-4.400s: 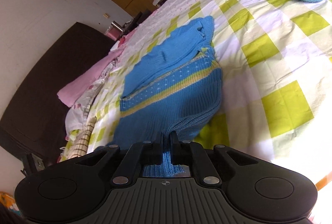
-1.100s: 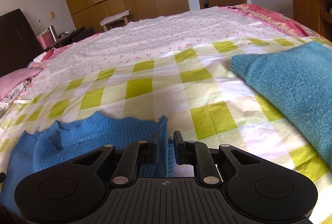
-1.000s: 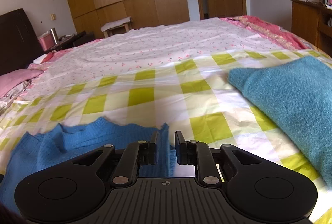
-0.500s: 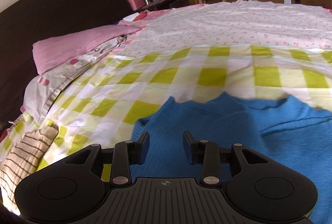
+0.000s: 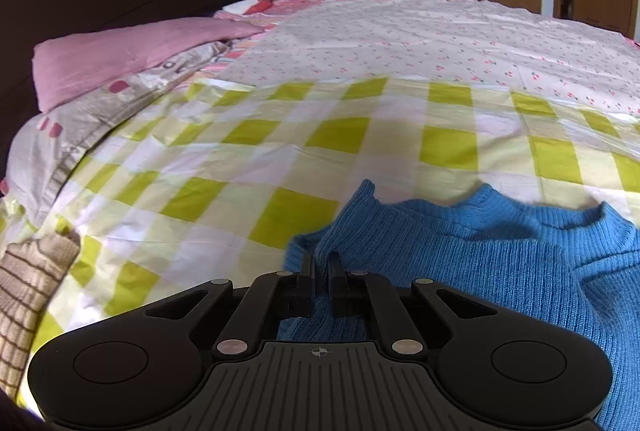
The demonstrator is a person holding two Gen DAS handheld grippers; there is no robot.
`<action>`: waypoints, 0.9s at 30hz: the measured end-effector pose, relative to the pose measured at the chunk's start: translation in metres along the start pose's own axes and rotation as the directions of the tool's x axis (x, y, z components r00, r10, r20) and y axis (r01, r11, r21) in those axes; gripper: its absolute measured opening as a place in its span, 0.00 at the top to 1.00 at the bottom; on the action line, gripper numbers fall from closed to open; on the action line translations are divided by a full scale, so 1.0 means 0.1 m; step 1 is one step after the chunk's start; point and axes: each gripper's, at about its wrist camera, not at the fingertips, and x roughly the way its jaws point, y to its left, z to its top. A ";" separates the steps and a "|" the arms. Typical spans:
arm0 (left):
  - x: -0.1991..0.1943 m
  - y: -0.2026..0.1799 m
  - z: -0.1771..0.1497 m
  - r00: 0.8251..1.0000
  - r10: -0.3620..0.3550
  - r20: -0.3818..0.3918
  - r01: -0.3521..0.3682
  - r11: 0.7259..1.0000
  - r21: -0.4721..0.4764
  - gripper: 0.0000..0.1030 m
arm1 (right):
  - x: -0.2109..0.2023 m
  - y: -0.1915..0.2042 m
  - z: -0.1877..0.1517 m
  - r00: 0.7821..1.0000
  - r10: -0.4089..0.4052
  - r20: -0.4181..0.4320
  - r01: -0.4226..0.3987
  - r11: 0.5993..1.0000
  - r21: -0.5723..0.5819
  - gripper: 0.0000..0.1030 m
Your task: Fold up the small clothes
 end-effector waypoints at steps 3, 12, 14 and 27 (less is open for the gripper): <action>0.01 0.00 0.00 1.000 0.003 -0.007 -0.003 1.000 -0.003 0.62 | 0.12 0.13 0.00 1.000 -0.025 -0.019 0.024 0.999 -0.036 0.93; 0.00 0.05 0.03 0.999 -0.043 -0.025 0.042 0.998 -0.041 0.62 | 0.14 0.05 0.01 0.999 -0.003 -0.047 0.002 1.000 -0.012 0.75; -0.02 0.07 0.04 0.999 -0.047 -0.019 0.046 0.998 -0.049 0.61 | 0.05 0.03 0.03 0.999 0.006 -0.032 -0.007 1.000 -0.007 0.73; -0.03 0.04 0.02 0.997 -0.075 -0.027 0.073 0.995 -0.061 0.59 | 0.28 0.27 -0.08 0.985 -0.125 -0.119 0.101 0.976 -0.193 0.59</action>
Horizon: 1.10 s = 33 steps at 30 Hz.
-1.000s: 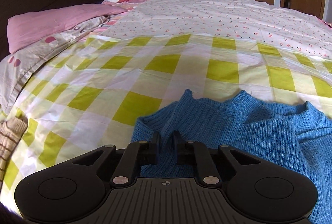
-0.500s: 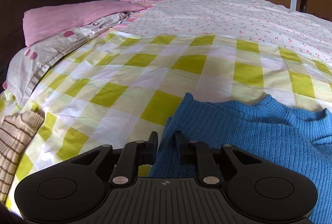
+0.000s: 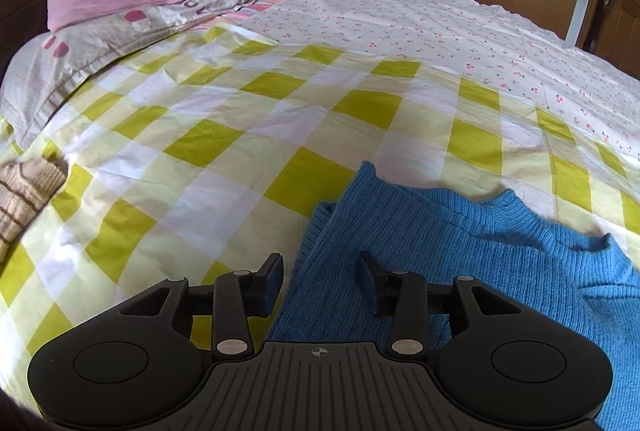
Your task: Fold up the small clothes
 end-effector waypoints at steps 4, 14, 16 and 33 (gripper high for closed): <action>-0.05 0.02 0.01 1.000 -0.017 0.019 0.017 1.000 -0.011 0.58 | 0.04 0.05 0.05 1.000 -0.020 -0.018 0.019 0.999 -0.035 0.59; -0.05 -0.08 -0.02 0.998 -0.044 0.034 0.043 0.999 0.031 0.50 | -0.06 -0.07 0.11 0.999 0.024 -0.039 -0.024 1.000 0.009 0.61; 0.02 -0.06 -0.06 1.000 -0.010 0.007 0.010 1.000 0.023 0.50 | -0.11 -0.08 0.13 0.999 0.021 -0.041 -0.021 1.000 0.001 0.61; 0.19 -0.17 -0.09 0.999 -0.021 -0.032 0.022 0.999 0.034 0.47 | 0.08 0.21 0.04 0.990 -0.111 -0.089 0.095 0.981 -0.167 0.54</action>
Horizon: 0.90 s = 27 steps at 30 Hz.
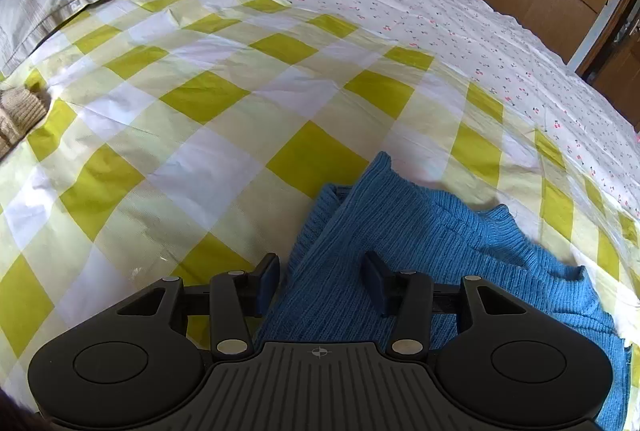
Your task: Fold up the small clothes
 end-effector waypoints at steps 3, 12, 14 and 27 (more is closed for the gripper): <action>0.02 -0.04 0.00 1.000 0.008 0.001 -0.008 1.000 0.010 0.44 | 0.01 0.01 0.00 1.000 -0.004 -0.002 0.004 1.000 -0.015 0.54; -0.02 -0.09 -0.02 1.000 0.017 0.003 -0.017 1.000 0.026 0.43 | 0.02 0.03 -0.02 1.000 -0.014 0.004 0.014 0.999 -0.039 0.54; -0.03 -0.10 -0.02 1.000 0.020 0.004 -0.020 0.999 0.030 0.43 | 0.02 0.05 -0.02 1.000 -0.022 0.005 0.022 0.999 -0.049 0.55; -0.02 -0.23 -0.05 0.999 0.053 0.013 -0.054 0.996 0.071 0.46 | 0.01 0.08 -0.06 0.999 -0.048 0.013 0.049 0.993 -0.109 0.64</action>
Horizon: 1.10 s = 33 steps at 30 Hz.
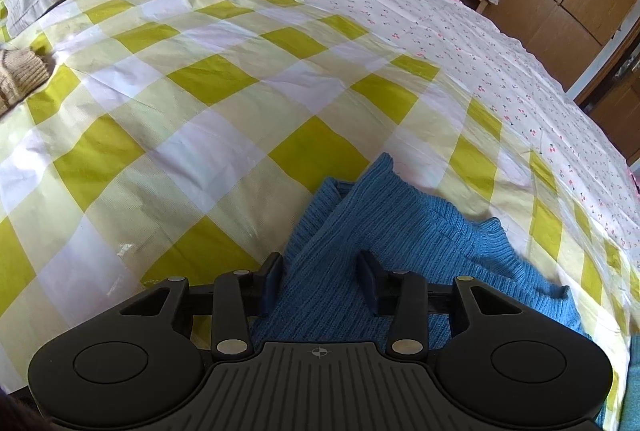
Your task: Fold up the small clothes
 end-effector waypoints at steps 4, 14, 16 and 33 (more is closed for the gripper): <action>0.01 -0.08 -0.01 1.000 0.024 -0.001 -0.024 1.000 0.015 0.47 | -0.02 -0.02 -0.03 1.000 0.004 0.002 -0.004 1.000 -0.018 0.69; 0.01 -0.23 0.01 0.998 0.065 -0.008 -0.065 0.998 -0.012 0.68 | -0.13 -0.20 -0.09 0.998 0.058 0.018 -0.058 0.998 0.026 0.86; 0.01 -0.23 0.03 0.998 0.055 -0.014 -0.055 0.998 -0.039 0.73 | -0.16 -0.28 -0.11 0.996 0.086 0.024 -0.087 0.994 0.061 0.88; -0.16 -0.75 0.35 0.997 -0.029 0.070 0.031 0.999 -0.029 0.79 | -0.58 -1.06 -0.30 0.966 0.208 0.151 -0.243 0.930 0.274 0.89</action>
